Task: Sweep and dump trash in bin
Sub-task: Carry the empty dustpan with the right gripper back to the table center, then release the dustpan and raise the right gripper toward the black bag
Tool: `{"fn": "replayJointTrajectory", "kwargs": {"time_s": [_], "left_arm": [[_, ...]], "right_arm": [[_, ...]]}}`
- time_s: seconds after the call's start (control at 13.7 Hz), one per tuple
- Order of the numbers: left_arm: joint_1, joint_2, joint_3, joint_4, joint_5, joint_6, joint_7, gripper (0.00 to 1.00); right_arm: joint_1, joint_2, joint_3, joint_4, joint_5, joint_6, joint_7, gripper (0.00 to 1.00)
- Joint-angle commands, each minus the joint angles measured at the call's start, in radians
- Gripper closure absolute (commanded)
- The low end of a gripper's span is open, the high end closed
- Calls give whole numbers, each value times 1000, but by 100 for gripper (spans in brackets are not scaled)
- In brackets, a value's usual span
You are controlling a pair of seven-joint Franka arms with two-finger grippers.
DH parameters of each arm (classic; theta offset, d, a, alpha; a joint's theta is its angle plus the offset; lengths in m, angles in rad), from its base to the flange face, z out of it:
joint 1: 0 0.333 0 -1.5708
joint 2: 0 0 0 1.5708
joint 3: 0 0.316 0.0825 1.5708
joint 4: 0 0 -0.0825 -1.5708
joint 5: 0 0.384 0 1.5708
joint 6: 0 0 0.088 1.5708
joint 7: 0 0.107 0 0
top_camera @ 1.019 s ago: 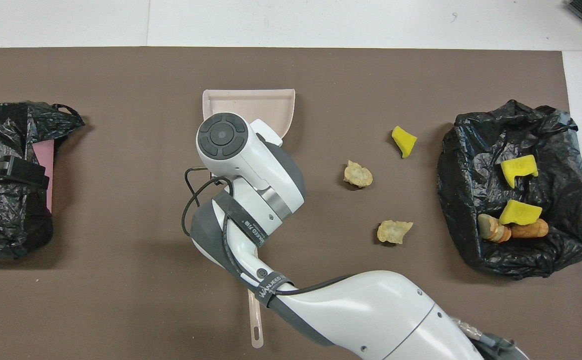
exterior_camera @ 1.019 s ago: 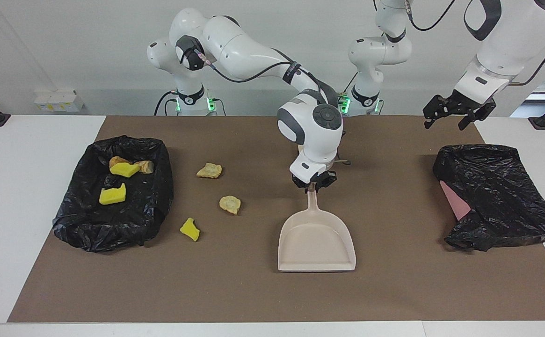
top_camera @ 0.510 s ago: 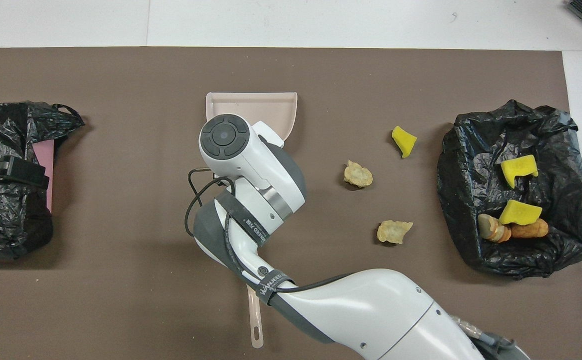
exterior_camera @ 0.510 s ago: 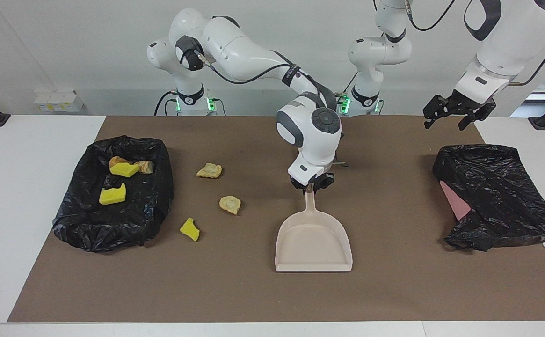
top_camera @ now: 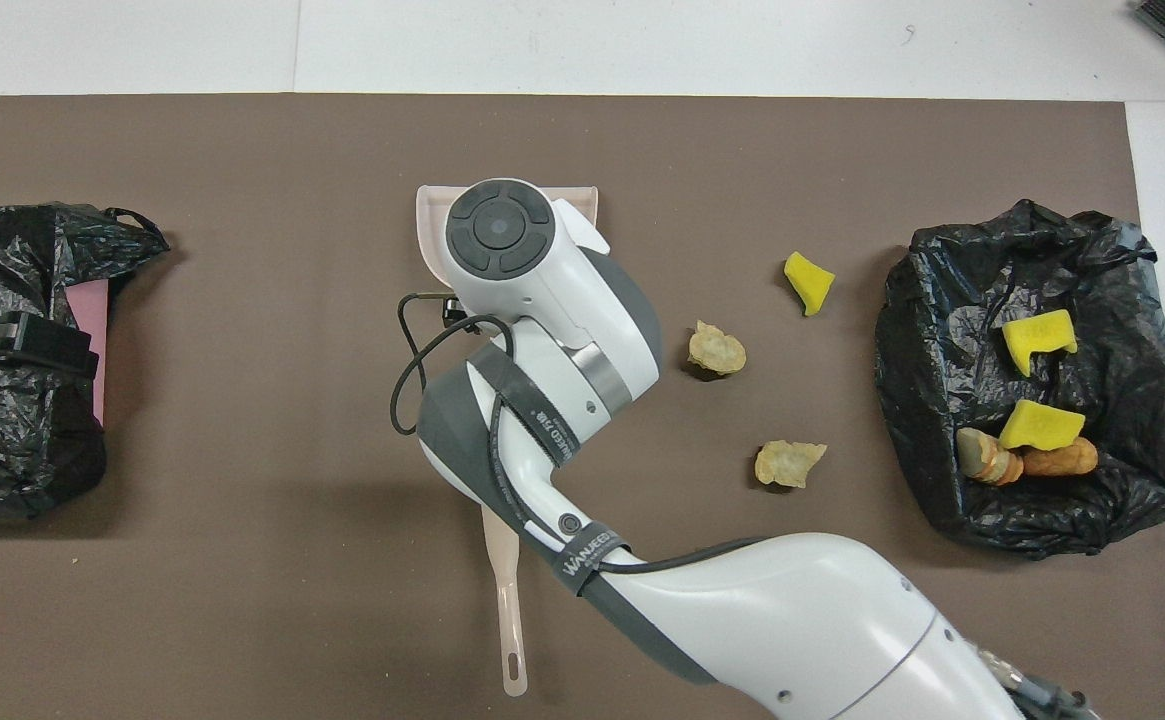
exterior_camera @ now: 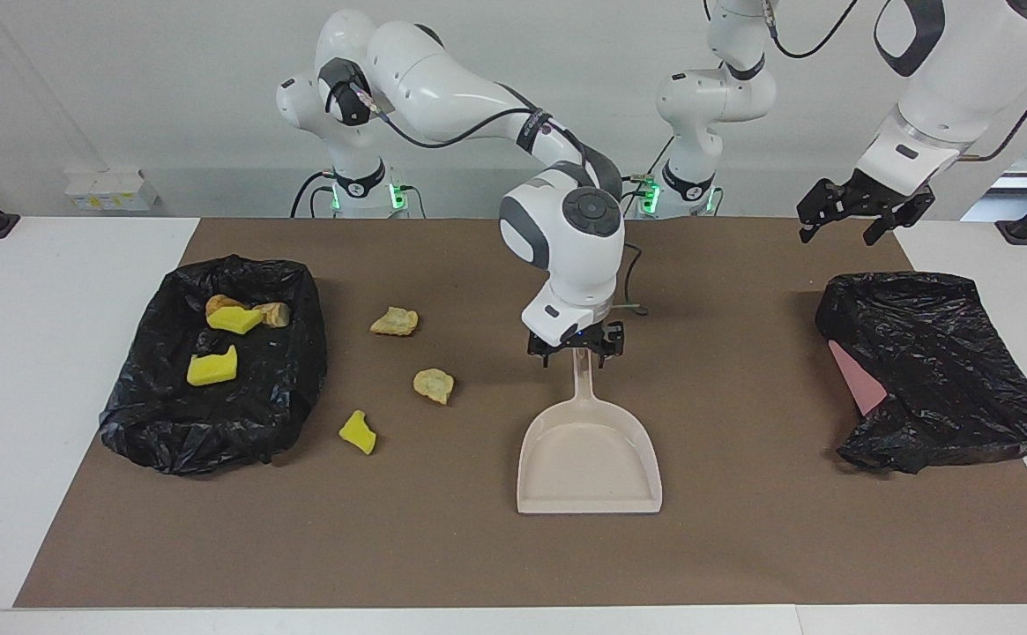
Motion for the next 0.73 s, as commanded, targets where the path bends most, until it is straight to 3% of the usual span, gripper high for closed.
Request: {"fn": "replayJointTrajectory", "kwargs": {"time_s": [0.0, 0.29, 0.66], "left_arm": [[-2, 5, 2, 14, 17, -7, -8, 0], [-4, 4, 0, 12, 17, -9, -10, 0], [-19, 4, -6, 5, 14, 15, 3, 0]], "right_arm": [[-62, -92, 5, -27, 7, 4, -12, 0], [-200, -230, 5, -122, 5, -11, -94, 0], [-352, -468, 3, -320, -25, -65, -269, 0]]}}
